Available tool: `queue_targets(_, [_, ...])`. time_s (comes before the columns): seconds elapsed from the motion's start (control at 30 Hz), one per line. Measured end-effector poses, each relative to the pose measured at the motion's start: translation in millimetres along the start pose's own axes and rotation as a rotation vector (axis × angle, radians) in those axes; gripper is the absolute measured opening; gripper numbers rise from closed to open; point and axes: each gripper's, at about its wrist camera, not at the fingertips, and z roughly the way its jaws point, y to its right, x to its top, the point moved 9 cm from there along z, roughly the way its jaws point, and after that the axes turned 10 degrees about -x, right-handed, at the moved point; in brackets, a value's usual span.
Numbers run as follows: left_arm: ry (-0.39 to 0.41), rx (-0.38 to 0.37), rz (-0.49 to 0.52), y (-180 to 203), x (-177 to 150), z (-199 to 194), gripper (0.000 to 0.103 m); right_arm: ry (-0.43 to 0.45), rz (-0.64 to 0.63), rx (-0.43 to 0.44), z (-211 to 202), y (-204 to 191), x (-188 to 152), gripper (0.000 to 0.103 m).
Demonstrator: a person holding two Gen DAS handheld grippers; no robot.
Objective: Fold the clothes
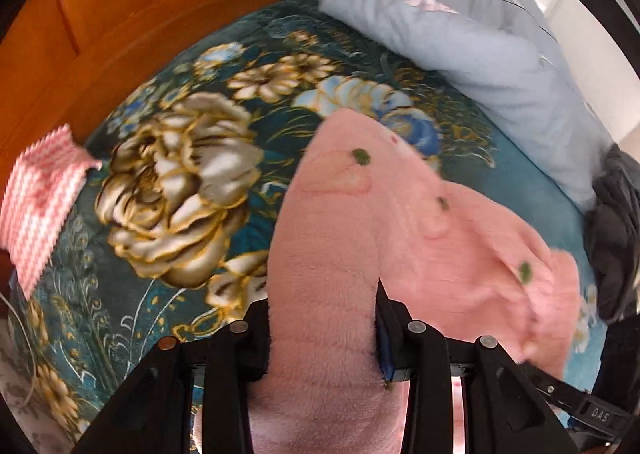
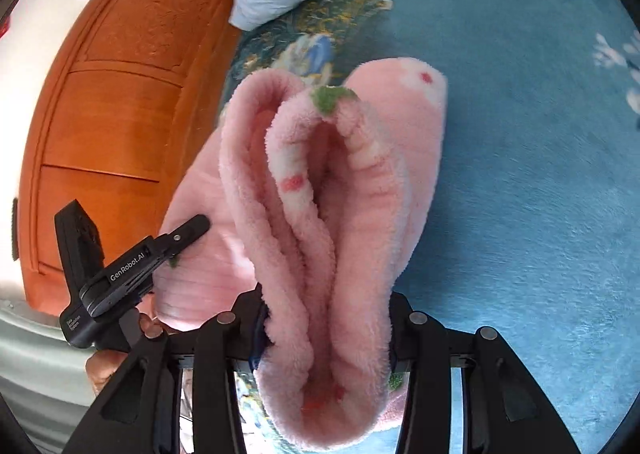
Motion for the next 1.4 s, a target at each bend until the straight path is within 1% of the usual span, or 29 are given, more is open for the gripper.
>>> queue_targets(0.07, [0.008, -0.053, -0.090, -12.8, -0.7, 0.4, 0.043, -0.012, 0.011, 0.002, -0.4, 13.5, -4.4, 0.050])
queue_targets(0.13, [0.019, -0.089, -0.119, -17.0, 0.6, -1.5, 0.044, -0.021, 0.017, 0.012, -3.1, 23.1, -9.2, 0.052])
queue_targets(0.2, [0.039, -0.086, -0.122, -18.3, 3.6, -7.6, 0.046, -0.001, -0.018, 0.005, -12.7, 22.9, -11.1, 0.052])
queue_targets(0.23, [0.053, -0.072, -0.126, -20.0, 5.7, -11.8, 0.048, 0.009, -0.039, 0.000, -16.7, 21.3, -11.4, 0.052])
queue_targets(0.33, [0.110, -0.036, -0.156, -26.9, 12.7, -27.3, 0.051, 0.041, -0.152, -0.029, -20.6, -0.1, -5.6, 0.052])
queue_targets(0.4, [0.149, -0.069, -0.182, -24.6, 17.1, -39.1, 0.051, 0.062, -0.228, -0.048, -23.3, -14.5, -1.6, 0.052])
queue_targets(0.43, [0.164, -0.091, -0.177, -20.2, 18.5, -44.3, 0.051, 0.073, -0.265, -0.058, -24.6, -21.7, 0.4, 0.052])
queue_targets(0.5, [0.180, -0.100, -0.111, -5.8, 14.9, -51.4, 0.051, 0.094, -0.340, -0.077, -27.4, -36.1, 4.6, 0.052])
queue_targets(0.57, [0.170, -0.074, -0.031, 3.5, 3.3, -49.3, 0.052, 0.115, -0.416, -0.096, -30.2, -50.6, 8.9, 0.052])
queue_targets(0.63, [0.143, -0.044, 0.040, 8.6, -11.6, -41.6, 0.052, 0.137, -0.491, -0.116, -33.1, -65.3, 13.3, 0.052])
queue_targets(0.67, [0.127, -0.027, 0.065, 7.9, -19.7, -36.8, 0.052, 0.147, -0.528, -0.125, -34.5, -72.7, 15.6, 0.052])
queue_targets(0.73, [0.091, 0.015, 0.084, -3.0, -38.1, -24.4, 0.052, 0.165, -0.592, -0.145, -36.2, -84.6, 19.9, 0.052])
queue_targets(0.77, [0.074, 0.030, 0.079, -9.8, -46.9, -18.1, 0.052, 0.160, -0.575, -0.154, -31.8, -79.1, 21.5, 0.052])
queue_targets(0.8, [0.056, 0.037, 0.053, -18.7, -55.2, -11.5, 0.052, 0.155, -0.558, -0.163, -27.5, -73.6, 23.0, 0.052])
queue_targets(0.87, [0.042, 0.033, 0.002, -32.7, -67.2, -0.9, 0.052, 0.145, -0.524, -0.182, -18.8, -62.5, 26.0, 0.052])
queue_targets(0.97, [0.049, 0.006, -0.057, -42.7, -69.9, 8.3, 0.052, 0.130, -0.473, -0.209, -5.8, -45.9, 30.4, 0.053])
queue_targets(1.1, [0.047, 0.010, -0.075, -47.5, -68.9, 18.3, 0.053, 0.109, -0.416, -0.236, 9.9, -27.7, 33.7, 0.053])
queue_targets(1.13, [0.053, 0.014, -0.078, -46.5, -68.3, 17.2, 0.053, 0.103, -0.414, -0.240, 13.1, -25.9, 32.8, 0.053])
queue_targets(1.2, [0.065, 0.024, -0.083, -44.5, -66.9, 15.1, 0.053, 0.094, -0.467, -0.273, 15.4, -27.5, 29.3, 0.053])
queue_targets(1.23, [0.078, 0.025, -0.082, -42.6, -66.9, 11.6, 0.053, 0.096, -0.492, -0.282, 12.8, -29.9, 27.6, 0.053])
queue_targets(1.27, [0.106, 0.023, -0.069, -38.5, -68.7, 3.5, 0.053, 0.105, -0.501, -0.269, 6.6, -33.1, 26.2, 0.053])
queue_targets(1.33, [0.175, 0.023, -0.028, -28.0, -76.3, -16.5, 0.053, 0.138, -0.489, -0.203, -11.6, -37.6, 23.8, 0.053])
queue_targets(1.4, [0.247, 0.058, -0.005, -20.2, -92.4, -34.3, 0.054, 0.182, -0.483, -0.156, -32.5, -30.8, 14.5, 0.054])
